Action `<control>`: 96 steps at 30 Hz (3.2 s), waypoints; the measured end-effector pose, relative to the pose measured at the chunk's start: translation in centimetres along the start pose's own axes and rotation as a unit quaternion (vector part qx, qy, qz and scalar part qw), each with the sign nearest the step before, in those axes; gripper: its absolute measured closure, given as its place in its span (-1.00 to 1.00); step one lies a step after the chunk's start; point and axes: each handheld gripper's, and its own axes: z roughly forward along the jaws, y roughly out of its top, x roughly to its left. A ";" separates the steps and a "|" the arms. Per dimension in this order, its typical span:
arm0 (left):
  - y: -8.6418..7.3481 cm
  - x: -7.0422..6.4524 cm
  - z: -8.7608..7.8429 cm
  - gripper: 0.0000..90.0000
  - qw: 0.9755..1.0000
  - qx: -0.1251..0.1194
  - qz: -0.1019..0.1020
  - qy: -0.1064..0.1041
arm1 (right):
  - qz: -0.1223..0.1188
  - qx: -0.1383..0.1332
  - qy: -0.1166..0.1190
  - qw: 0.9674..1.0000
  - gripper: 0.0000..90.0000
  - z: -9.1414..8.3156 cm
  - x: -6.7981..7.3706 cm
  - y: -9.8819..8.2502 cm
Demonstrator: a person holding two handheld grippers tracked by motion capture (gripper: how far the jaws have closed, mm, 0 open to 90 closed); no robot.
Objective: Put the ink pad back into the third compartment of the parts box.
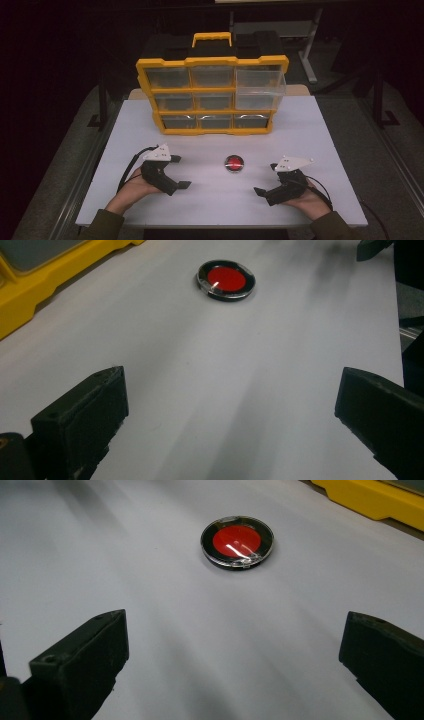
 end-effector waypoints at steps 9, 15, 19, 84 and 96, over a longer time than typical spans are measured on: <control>1.0 -0.1 0.6 -1.00 1.000 -0.002 0.009 -0.006 | 0.000 -0.001 0.000 1.000 -1.00 0.0 0.0 0.0; 1.4 -0.2 0.9 -1.00 1.000 -0.002 0.014 -0.008 | 0.000 0.000 0.001 1.000 -1.00 0.0 0.1 0.0; 1.7 -0.2 1.1 -1.00 1.000 -0.001 0.016 -0.009 | -0.001 -0.001 0.001 1.000 -1.00 0.0 0.0 0.0; 5.8 0.2 5.0 -1.00 0.998 0.000 0.041 -0.043 | -0.004 -0.001 0.007 1.000 -1.00 0.1 0.2 0.0; 6.7 0.1 5.9 -1.00 0.998 0.000 0.050 -0.049 | -0.005 0.000 0.008 1.000 -1.00 0.2 0.2 0.0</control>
